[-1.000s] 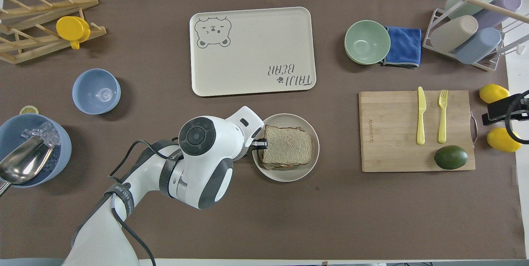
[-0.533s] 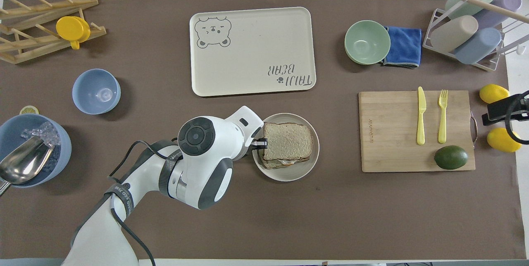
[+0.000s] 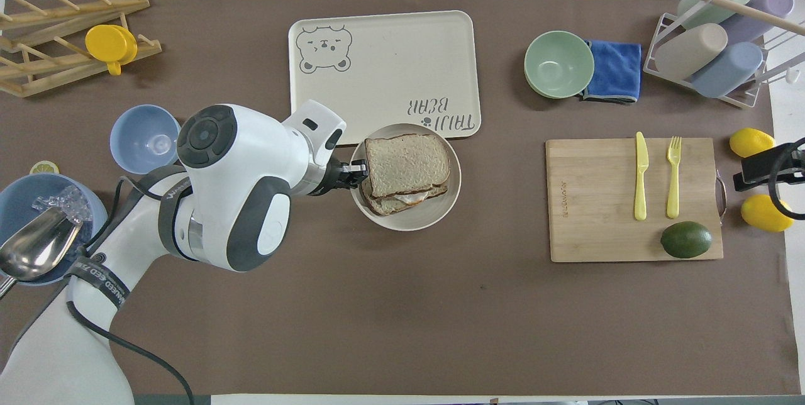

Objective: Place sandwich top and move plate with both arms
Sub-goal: 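Lift the plate with the left gripper and carry it onto the cream tray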

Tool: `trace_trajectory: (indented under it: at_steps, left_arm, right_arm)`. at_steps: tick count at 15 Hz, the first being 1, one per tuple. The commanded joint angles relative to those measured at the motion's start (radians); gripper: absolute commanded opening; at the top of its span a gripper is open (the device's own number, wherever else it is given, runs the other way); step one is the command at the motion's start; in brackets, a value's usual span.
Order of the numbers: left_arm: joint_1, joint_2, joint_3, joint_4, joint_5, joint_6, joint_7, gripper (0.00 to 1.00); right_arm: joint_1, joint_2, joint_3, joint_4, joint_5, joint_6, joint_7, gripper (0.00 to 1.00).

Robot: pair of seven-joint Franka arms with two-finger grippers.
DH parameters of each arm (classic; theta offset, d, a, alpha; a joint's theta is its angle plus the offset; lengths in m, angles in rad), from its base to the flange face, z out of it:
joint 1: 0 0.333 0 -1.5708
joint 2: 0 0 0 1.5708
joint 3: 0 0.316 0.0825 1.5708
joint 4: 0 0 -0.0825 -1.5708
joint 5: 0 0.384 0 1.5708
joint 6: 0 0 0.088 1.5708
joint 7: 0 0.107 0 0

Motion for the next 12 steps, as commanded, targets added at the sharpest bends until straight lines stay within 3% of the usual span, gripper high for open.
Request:
trace_trajectory:
  at_steps: [1, 4, 9, 12]
  left_arm:
    - [0.062, 0.064, -0.003, 0.138, -0.046, -0.053, -0.015, 0.0]
    - [0.113, 0.127, -0.001, 0.247, -0.066, -0.065, -0.021, 0.0]
    - [0.139, 0.359, 0.003, 0.513, -0.061, -0.101, -0.064, 0.0]
    - [0.139, 0.44, 0.04, 0.571, -0.063, -0.079, -0.074, 0.0]
  right_arm:
    - [-0.013, -0.013, 0.01, -0.014, 0.016, 0.008, 0.012, 1.0]
    - [-0.013, -0.013, 0.01, -0.014, 0.016, 0.008, 0.012, 1.0]
    - [-0.013, -0.013, 0.01, -0.014, 0.016, 0.008, 0.012, 1.0]
    - [-0.013, -0.013, 0.01, -0.014, 0.016, 0.008, 0.012, 1.0]
